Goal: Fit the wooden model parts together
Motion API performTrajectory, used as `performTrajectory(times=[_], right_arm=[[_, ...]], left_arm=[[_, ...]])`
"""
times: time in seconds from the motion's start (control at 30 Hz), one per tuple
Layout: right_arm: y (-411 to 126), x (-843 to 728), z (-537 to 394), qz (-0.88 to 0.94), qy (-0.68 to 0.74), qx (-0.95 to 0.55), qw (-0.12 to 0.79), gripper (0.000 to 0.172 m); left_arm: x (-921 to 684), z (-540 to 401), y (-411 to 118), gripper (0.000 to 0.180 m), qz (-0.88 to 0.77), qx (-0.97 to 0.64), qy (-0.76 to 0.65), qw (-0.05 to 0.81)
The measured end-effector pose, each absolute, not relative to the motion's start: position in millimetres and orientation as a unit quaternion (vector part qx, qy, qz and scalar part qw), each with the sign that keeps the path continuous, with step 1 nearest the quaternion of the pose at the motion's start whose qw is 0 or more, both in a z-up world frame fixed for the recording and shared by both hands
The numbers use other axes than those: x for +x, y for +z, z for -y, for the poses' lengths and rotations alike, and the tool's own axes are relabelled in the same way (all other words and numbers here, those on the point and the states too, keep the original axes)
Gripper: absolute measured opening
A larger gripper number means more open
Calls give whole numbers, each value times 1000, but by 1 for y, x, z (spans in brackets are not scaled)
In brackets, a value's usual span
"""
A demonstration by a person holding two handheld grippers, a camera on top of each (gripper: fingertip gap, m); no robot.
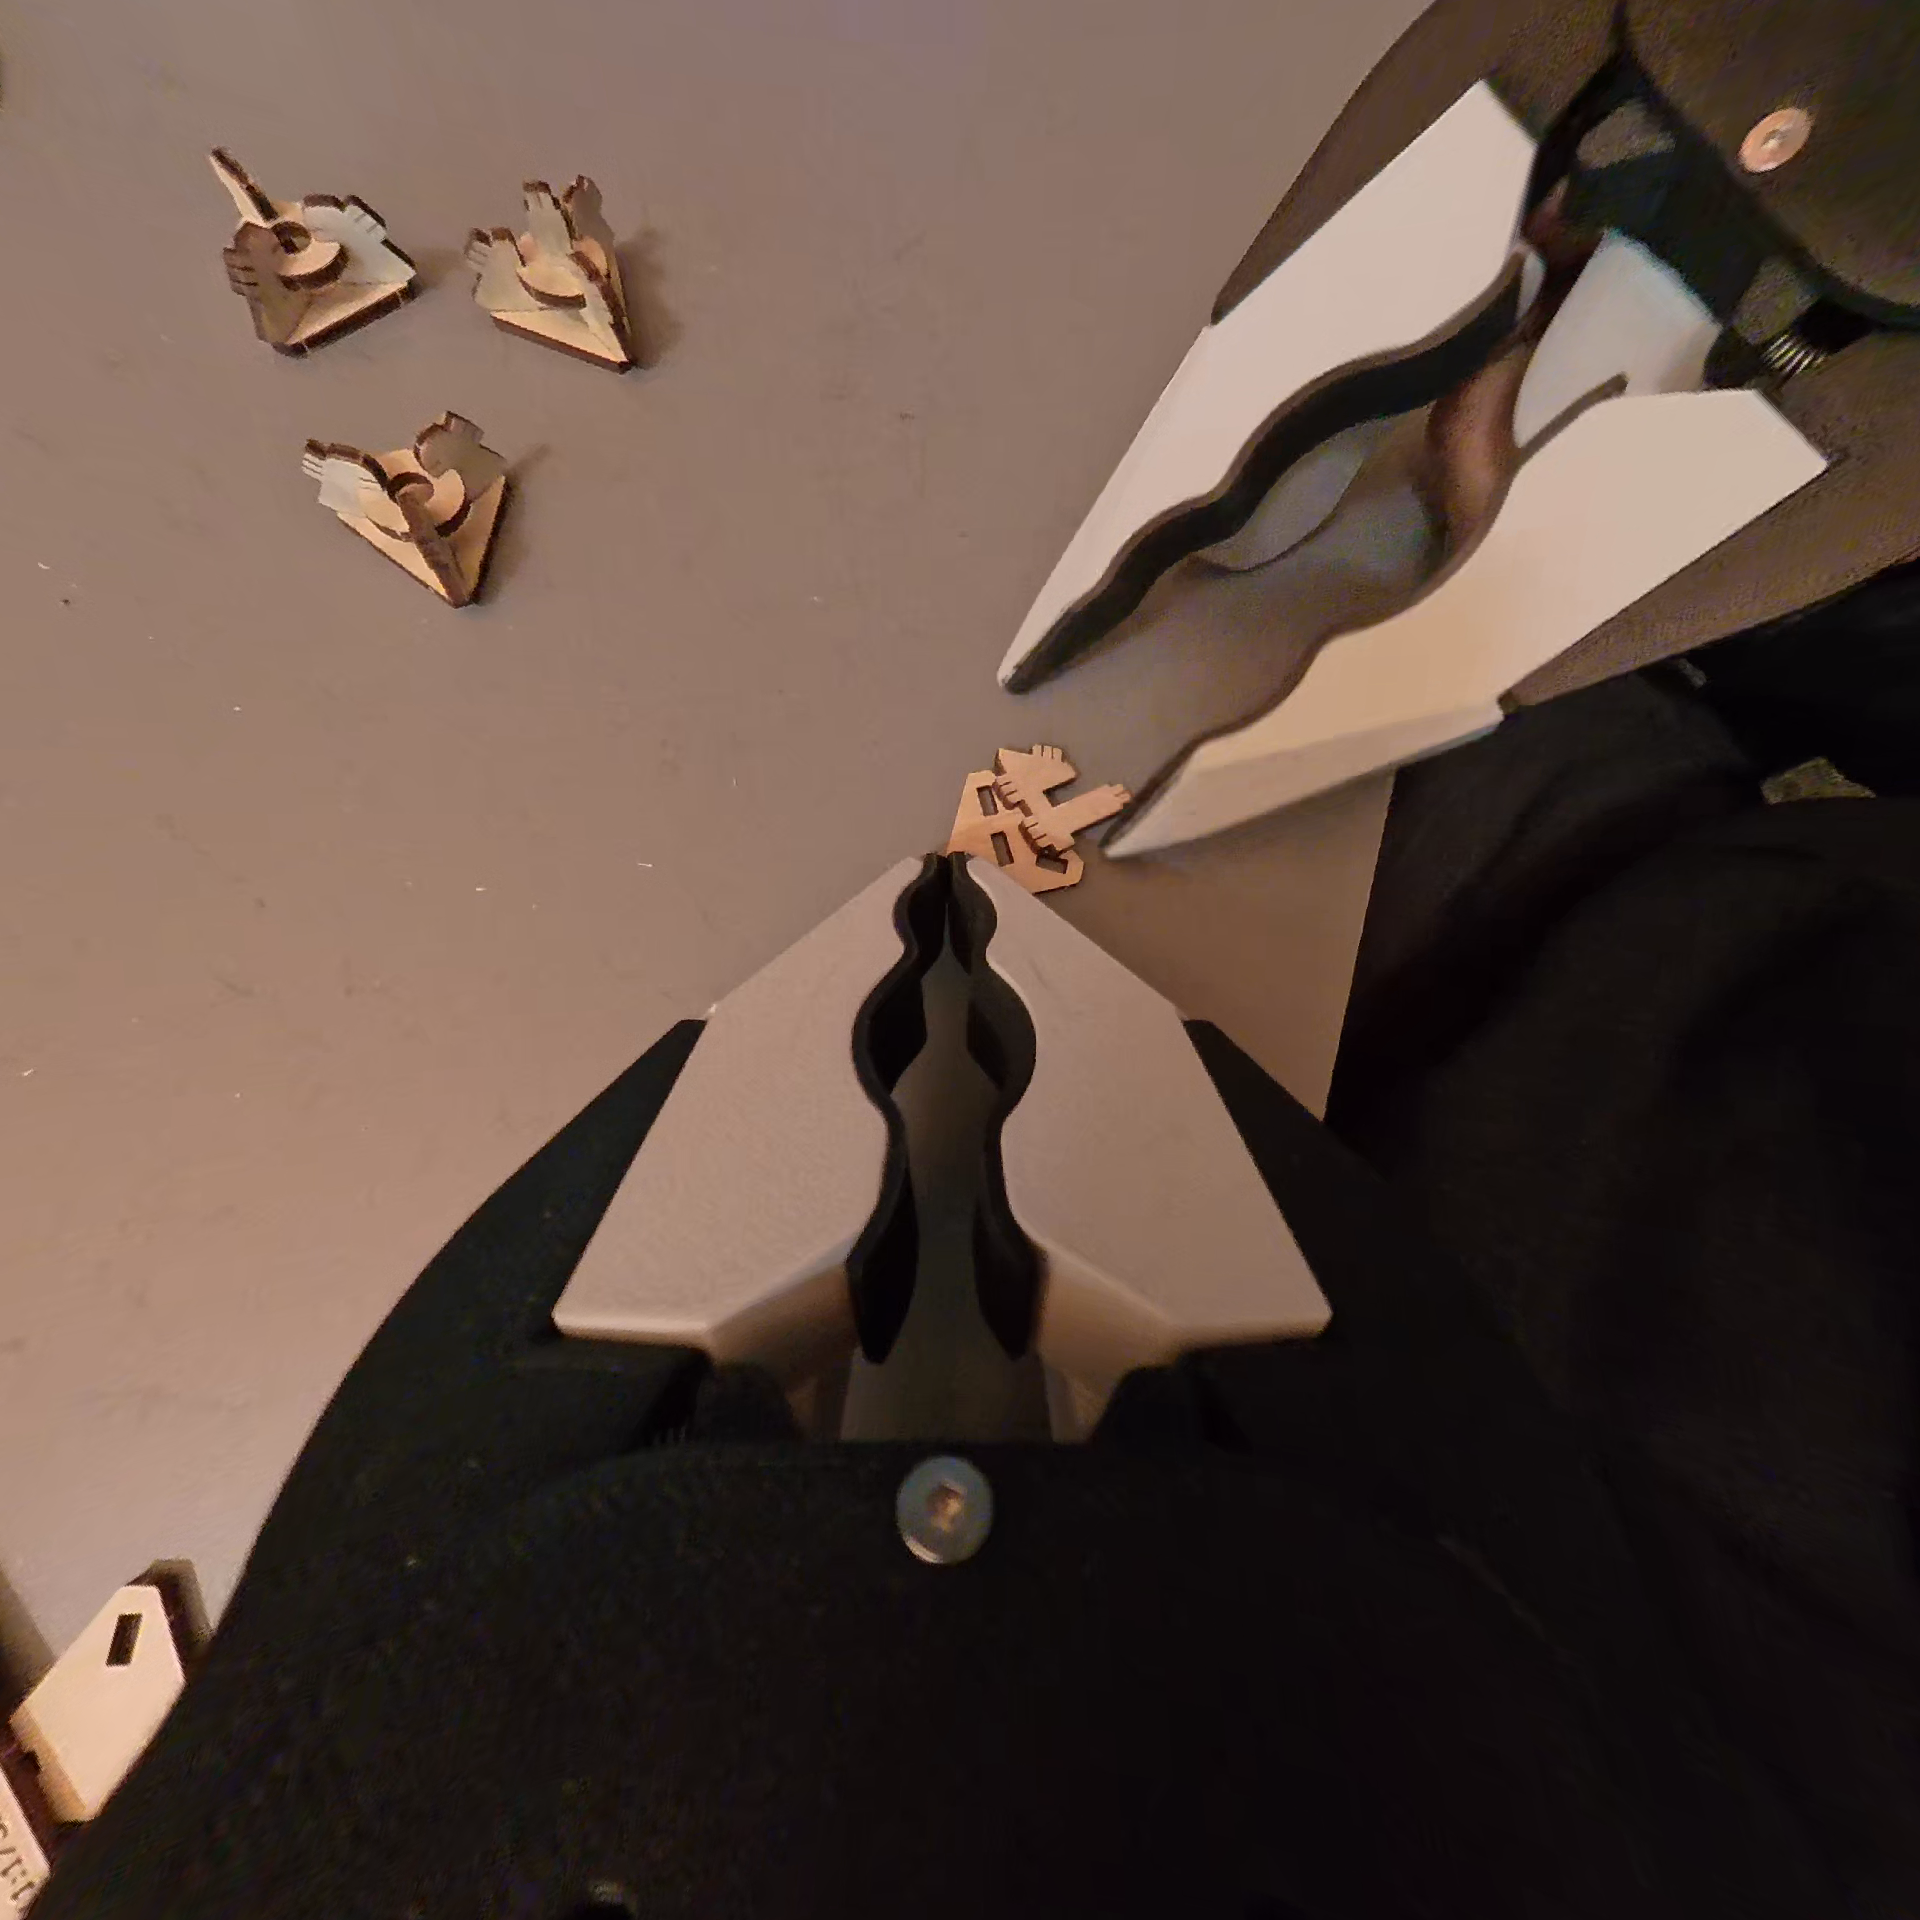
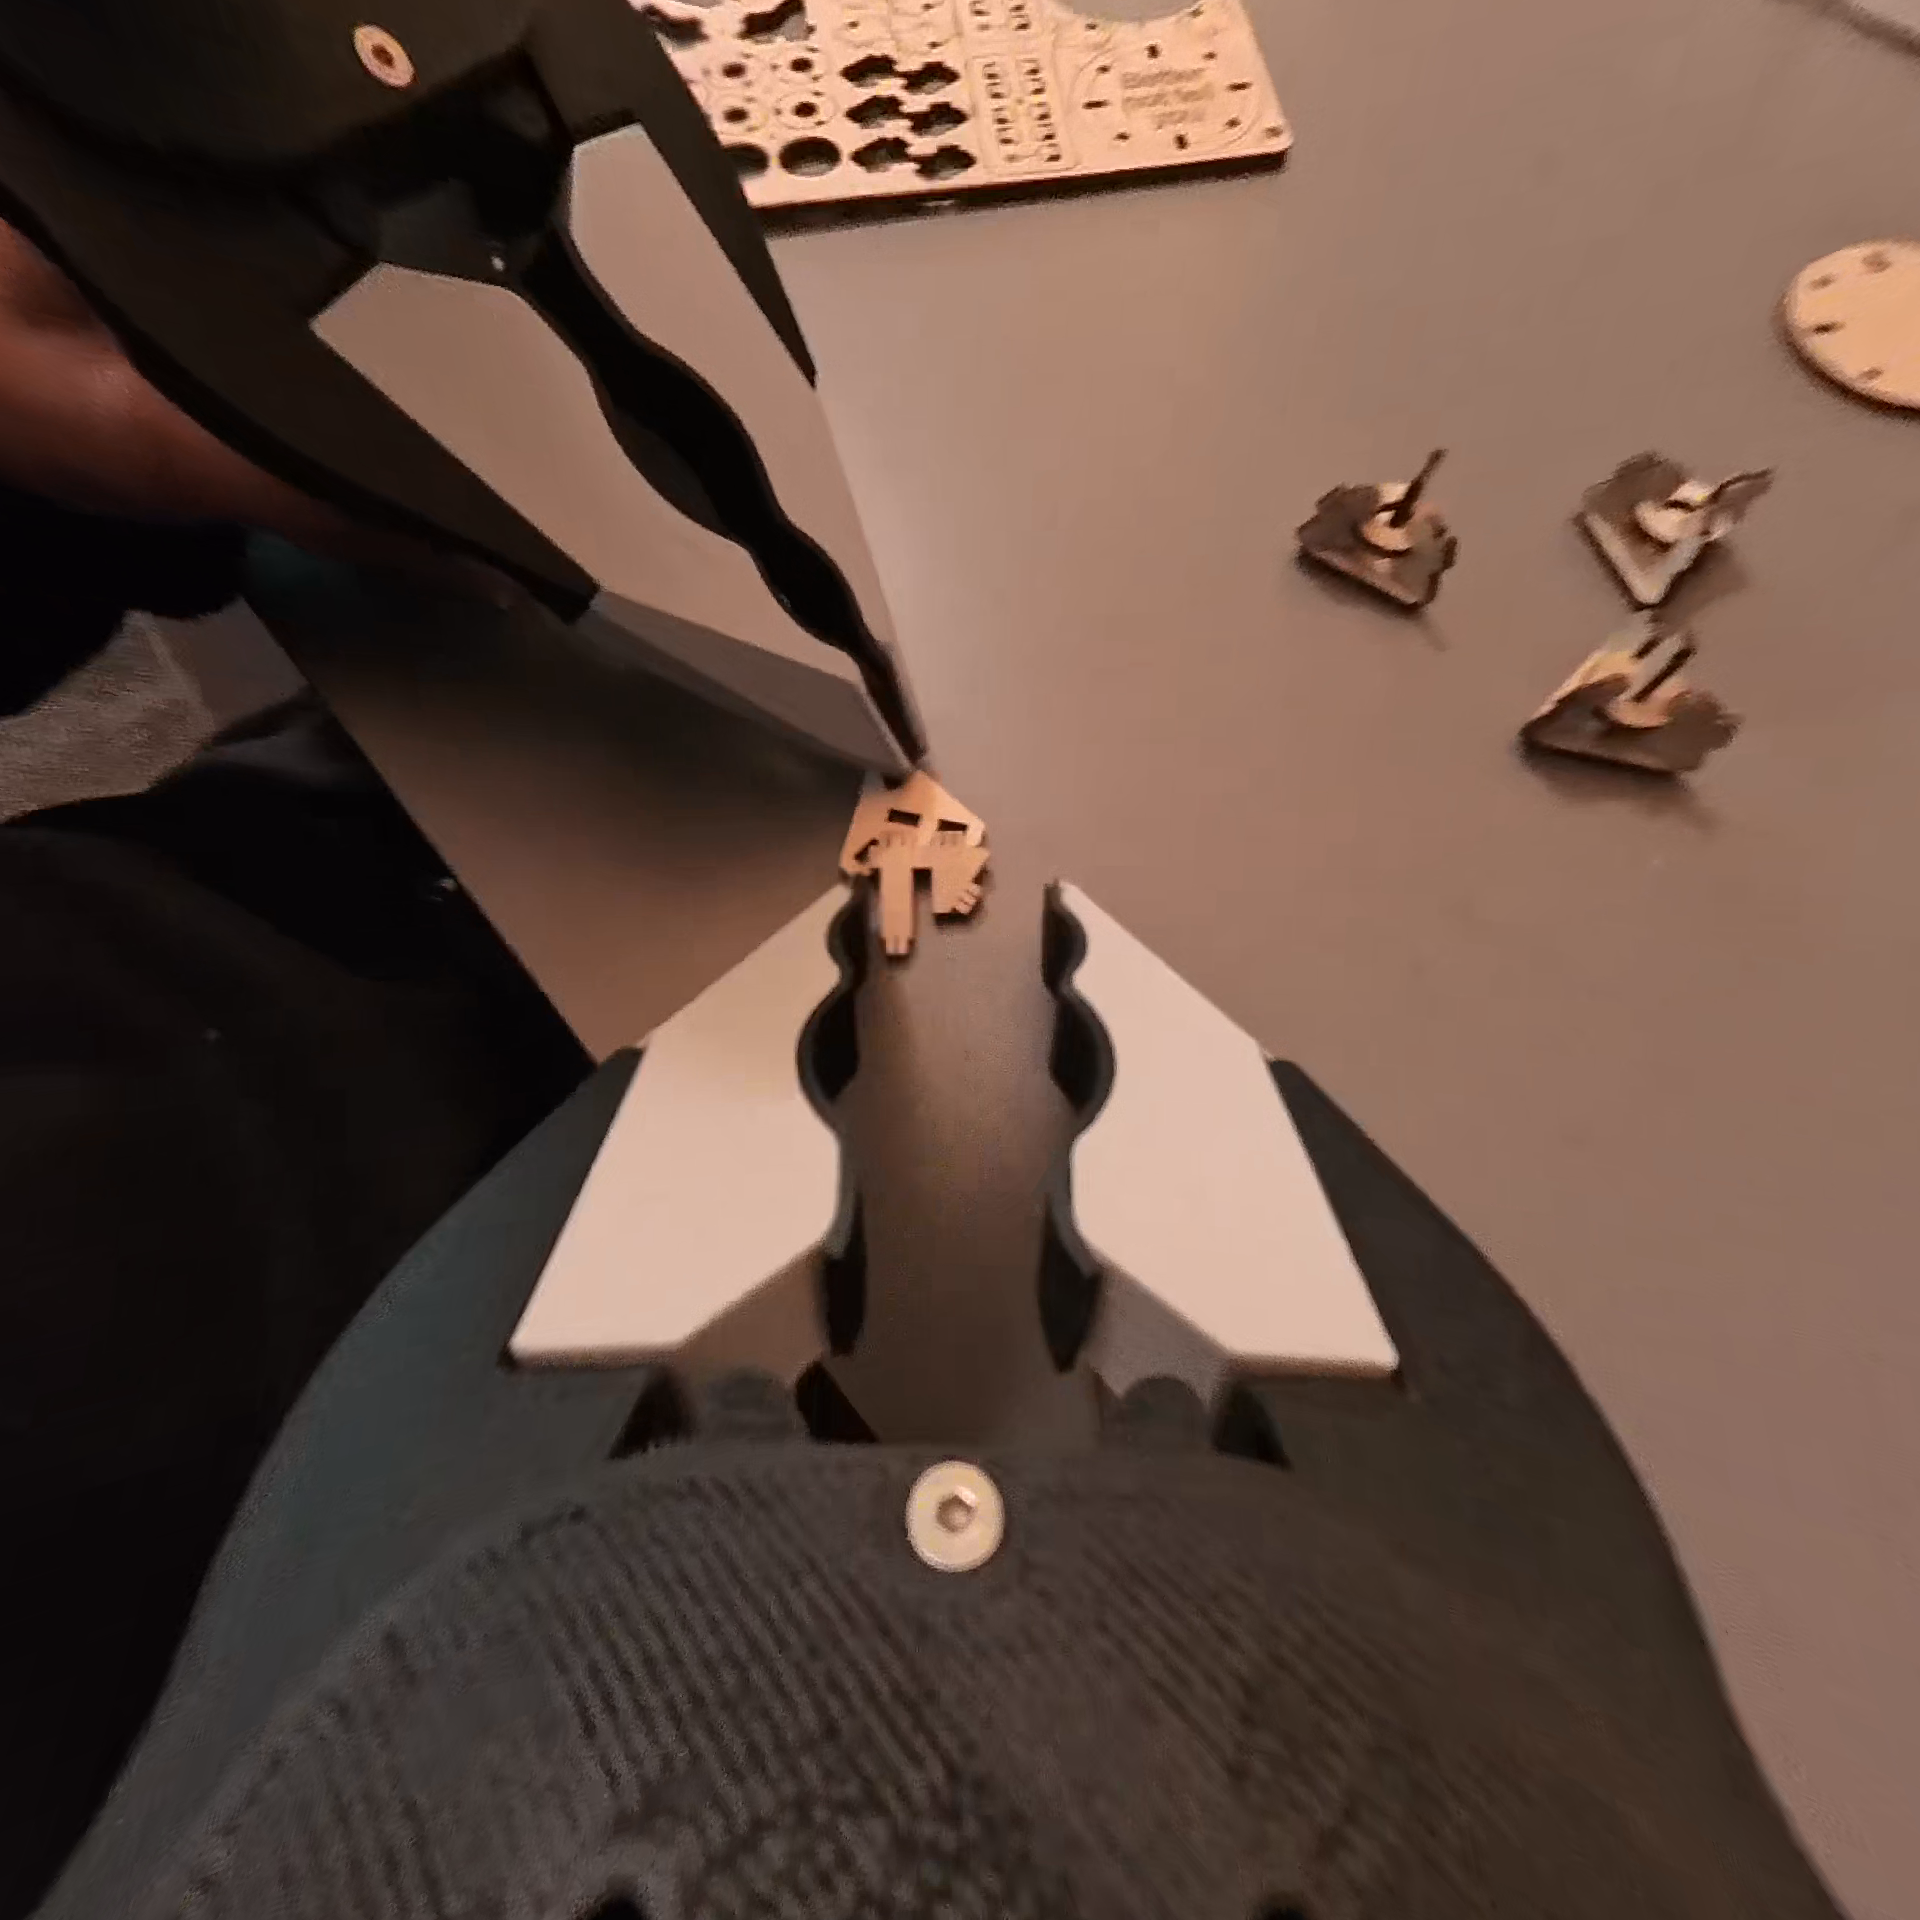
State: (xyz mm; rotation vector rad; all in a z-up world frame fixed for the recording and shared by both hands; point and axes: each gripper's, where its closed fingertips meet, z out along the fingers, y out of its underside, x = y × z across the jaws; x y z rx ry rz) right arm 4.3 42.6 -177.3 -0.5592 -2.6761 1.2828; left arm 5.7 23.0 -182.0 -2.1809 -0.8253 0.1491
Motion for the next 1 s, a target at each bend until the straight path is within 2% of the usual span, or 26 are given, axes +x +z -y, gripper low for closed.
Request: performTrajectory(times=[0.1,0.17,0.23,0.37,0.43,0.67,0.8,1.0], right_arm=[[-179,5,-40,884,428,-175,67,32],[-180,5,-39,888,423,-165,79,18],[-179,5,-40,889,420,-161,85,18],[-165,0,-41,875,446,-160,100,18],[-158,3,-41,866,466,-163,77,18],[-152,20,-40,842,496,-200,-78,18],[-149,21,-41,832,505,-206,-101,18],[-147,22,-43,827,511,-204,-113,18]], left_arm=[[6,-23,-182,3,326,-859,58,392],[6,-23,-182,2,325,-858,55,393],[7,-23,-181,1,326,-856,48,397],[5,-23,-166,24,317,-839,68,437],[7,-25,-154,28,293,-829,94,466],[24,-43,-144,18,190,-844,153,477],[31,-48,-143,4,168,-849,154,477],[32,-46,-147,4,151,-857,175,461]])
